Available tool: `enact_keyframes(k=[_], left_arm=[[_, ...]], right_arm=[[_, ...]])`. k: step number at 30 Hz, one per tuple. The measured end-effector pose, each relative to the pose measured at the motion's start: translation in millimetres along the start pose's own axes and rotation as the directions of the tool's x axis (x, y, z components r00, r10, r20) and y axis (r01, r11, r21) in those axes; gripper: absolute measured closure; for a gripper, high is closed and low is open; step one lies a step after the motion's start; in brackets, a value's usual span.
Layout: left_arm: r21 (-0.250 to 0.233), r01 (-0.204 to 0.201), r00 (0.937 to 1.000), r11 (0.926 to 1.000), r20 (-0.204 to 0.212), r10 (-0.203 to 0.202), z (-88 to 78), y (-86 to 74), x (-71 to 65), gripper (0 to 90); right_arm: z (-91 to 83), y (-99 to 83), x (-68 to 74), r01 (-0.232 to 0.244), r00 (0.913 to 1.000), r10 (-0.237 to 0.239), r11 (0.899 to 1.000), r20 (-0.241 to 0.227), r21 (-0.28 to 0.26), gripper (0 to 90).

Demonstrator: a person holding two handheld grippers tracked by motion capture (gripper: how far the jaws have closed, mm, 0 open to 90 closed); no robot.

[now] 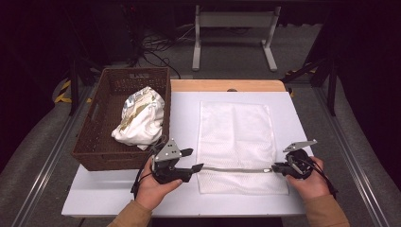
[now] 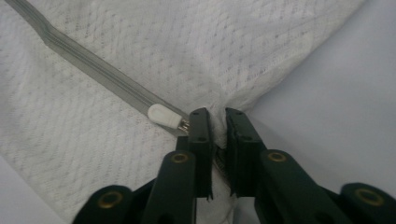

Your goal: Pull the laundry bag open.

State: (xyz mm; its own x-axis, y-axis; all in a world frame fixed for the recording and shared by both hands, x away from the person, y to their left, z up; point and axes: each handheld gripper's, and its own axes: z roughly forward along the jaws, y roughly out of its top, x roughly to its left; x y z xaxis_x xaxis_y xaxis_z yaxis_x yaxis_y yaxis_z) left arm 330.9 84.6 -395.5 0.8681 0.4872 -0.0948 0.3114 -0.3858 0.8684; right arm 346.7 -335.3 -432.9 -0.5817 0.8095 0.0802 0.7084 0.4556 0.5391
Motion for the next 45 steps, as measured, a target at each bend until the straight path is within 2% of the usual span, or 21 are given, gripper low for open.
enact_keyframes(k=[8, 14, 16, 22, 25, 29, 34, 37, 38, 40, 41, 45], left_arm=[[-0.005, 0.003, 0.9997, 1.0, 0.024, -0.003, 7.4, 6.5, -3.6, 38.3], [-0.001, -0.032, 0.9971, 0.9995, 0.07, 0.032, 24.1, 19.4, -16.7, 38.2], [0.003, -0.042, 0.9956, 0.9991, 0.084, 0.042, 30.0, 23.3, -21.5, 38.1], [0.009, -0.076, 0.9877, 0.9971, 0.138, 0.074, 56.9, 36.6, -36.6, 39.9], [0.007, -0.069, 0.9829, 0.9976, 0.172, 0.066, 70.1, 42.1, -40.5, 41.1], [0.008, -0.08, 0.9781, 0.9967, 0.193, 0.077, 84.5, 49.0, -47.9, 41.9], [0.001, -0.07, 0.9723, 0.9975, 0.223, 0.068, 97.5, 55.1, -54.3, 43.6], [0.006, -0.072, 0.9731, 0.9974, 0.22, 0.068, 104.1, 56.1, -56.9, 44.6], [0.004, -0.062, 0.9741, 0.9981, 0.218, 0.06, 111.1, 56.4, -59.7, 45.1], [0.003, -0.06, 0.9733, 0.9982, 0.222, 0.058, 114.2, 56.7, -60.3, 45.3], [0.0, -0.05, 0.974, 0.9988, 0.221, 0.049, 120.8, 57.0, -62.0, 46.3], [0.003, -0.043, 0.9761, 0.9991, 0.214, 0.042, 130.3, 57.4, -64.4, 48.0]], right_arm=[[-1.3, -0.6, -2.5, -0.002, 0.9994, 0.002, 1.0, -0.034, -0.012, 86.7], [-9.9, -1.4, -7.4, -0.014, 0.9974, 0.009, 0.997, -0.071, -0.07, 86.9], [-13.5, -1.2, -8.7, -0.008, 0.9962, -0.001, 0.995, -0.087, -0.1, 86.9], [-17.3, -1.3, -11.6, -0.015, 0.9938, 0.001, 0.992, -0.111, -0.126, 86.9], [-18.1, -1.1, -11.8, -0.015, 0.9934, 0.0, 0.991, -0.115, -0.131, 86.9], [-19.5, -1.0, -12.3, -0.016, 0.9925, -0.001, 0.99, -0.122, -0.139, 86.9], [-21.8, -0.7, -11.9, -0.016, 0.9921, -0.003, 0.989, -0.126, -0.148, 86.9], [-21.5, -0.6, -11.5, -0.011, 0.9922, -0.008, 0.989, -0.125, -0.149, 86.9], [-22.3, -0.6, -11.2, -0.012, 0.9919, -0.007, 0.988, -0.127, -0.153, 86.9], [-22.9, -0.6, -11.2, -0.011, 0.9921, -0.009, 0.987, -0.125, -0.158, 86.9], [-24.4, -0.8, -11.2, -0.013, 0.9915, -0.009, 0.986, -0.13, -0.167, 86.9], [-25.5, -0.9, -11.0, -0.01, 0.9918, -0.013, 0.984, -0.127, -0.176, 86.9]])
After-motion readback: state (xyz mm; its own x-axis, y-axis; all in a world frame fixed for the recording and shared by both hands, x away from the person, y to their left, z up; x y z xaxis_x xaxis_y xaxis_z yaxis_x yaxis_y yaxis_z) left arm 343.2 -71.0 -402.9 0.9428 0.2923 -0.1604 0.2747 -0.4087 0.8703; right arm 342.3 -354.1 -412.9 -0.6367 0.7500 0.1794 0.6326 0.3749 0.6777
